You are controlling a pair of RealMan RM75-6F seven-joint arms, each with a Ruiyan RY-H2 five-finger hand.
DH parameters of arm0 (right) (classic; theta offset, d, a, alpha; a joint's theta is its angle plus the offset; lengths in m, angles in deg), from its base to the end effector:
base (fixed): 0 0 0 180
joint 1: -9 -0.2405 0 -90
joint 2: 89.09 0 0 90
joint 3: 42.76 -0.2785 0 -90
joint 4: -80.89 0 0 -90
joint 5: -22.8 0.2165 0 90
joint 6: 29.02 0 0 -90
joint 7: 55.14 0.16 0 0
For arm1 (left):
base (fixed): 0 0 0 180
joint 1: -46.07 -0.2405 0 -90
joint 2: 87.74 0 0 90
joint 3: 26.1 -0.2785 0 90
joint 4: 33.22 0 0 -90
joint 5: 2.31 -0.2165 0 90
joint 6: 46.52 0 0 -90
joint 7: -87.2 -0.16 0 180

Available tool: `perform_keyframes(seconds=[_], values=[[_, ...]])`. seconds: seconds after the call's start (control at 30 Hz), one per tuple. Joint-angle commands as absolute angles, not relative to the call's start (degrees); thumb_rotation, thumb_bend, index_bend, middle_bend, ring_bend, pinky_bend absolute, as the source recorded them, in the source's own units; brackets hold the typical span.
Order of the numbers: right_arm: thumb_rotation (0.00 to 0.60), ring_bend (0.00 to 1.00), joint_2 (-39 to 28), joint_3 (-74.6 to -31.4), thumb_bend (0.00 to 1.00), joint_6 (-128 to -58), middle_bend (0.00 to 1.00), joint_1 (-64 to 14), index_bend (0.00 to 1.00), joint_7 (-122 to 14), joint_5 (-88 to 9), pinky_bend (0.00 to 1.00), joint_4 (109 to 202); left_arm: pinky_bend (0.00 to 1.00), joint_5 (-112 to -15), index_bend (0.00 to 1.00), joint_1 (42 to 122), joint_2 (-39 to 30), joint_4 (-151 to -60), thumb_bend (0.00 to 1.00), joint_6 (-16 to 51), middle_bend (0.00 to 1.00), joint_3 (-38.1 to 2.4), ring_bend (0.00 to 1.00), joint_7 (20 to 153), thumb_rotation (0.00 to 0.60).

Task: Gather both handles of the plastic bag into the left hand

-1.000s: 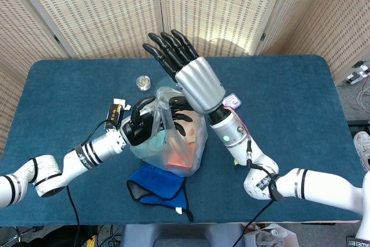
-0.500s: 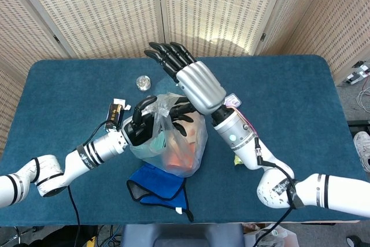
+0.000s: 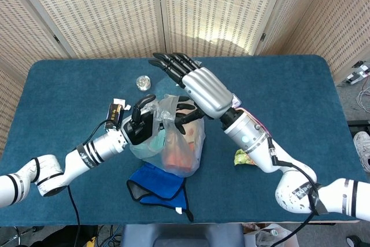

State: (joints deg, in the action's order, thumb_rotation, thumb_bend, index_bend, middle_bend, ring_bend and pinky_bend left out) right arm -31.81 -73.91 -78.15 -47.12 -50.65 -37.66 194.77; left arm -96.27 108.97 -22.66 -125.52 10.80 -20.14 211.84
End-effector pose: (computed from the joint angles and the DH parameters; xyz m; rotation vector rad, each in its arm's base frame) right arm 0.0505 -0.3813 0.1672 1.9208 -0.9790 1.6304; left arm -0.0143 0.3902 0.0888 0.8986 2.0868 1.2006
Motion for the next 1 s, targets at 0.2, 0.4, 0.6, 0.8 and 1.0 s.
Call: perform_keyframes(seconds=[0.2, 0.4, 0.6, 0.8, 1.0], values=[[0.6, 0.0, -34.9, -72.53, 0.0, -77.29, 0.0, -46.54, 0.0, -51.8, -38.41, 0.0, 195.74, 0.35, -94.8, 0.14, 108.75, -22.61, -126.32, 0.36, 10.02, 0.18, -19.58, 0.23, 209.2, 0.0], [0.6, 0.0, -37.46, -71.64, 0.0, -75.57, 0.0, -46.38, 0.0, -51.75, -38.48, 0.0, 196.92, 0.35, -94.3, 0.14, 108.39, -22.82, -126.65, 0.36, 9.76, 0.18, -19.22, 0.23, 208.58, 0.0], [0.6, 0.0, -40.52, -71.19, 0.0, -76.56, 0.0, -43.98, 0.0, -49.96, -40.9, 0.0, 198.79, 0.35, -93.0, 0.14, 107.42, -23.06, -126.95, 0.36, 9.9, 0.18, -18.7, 0.23, 207.39, 0.0], [0.6, 0.0, -43.02, -70.96, 0.0, -83.28, 0.0, -38.82, 0.0, -48.14, -45.67, 0.0, 200.47, 0.35, -88.76, 0.14, 105.74, -23.23, -129.88, 0.36, 9.58, 0.19, -17.11, 0.23, 204.31, 0.0], [0.6, 0.0, -45.7, -70.1, 0.0, -91.77, 0.0, -32.16, 0.0, -46.07, -51.21, 0.0, 201.89, 0.35, -84.91, 0.14, 104.54, -23.6, -133.31, 0.36, 7.97, 0.19, -14.9, 0.23, 203.84, 0.025]])
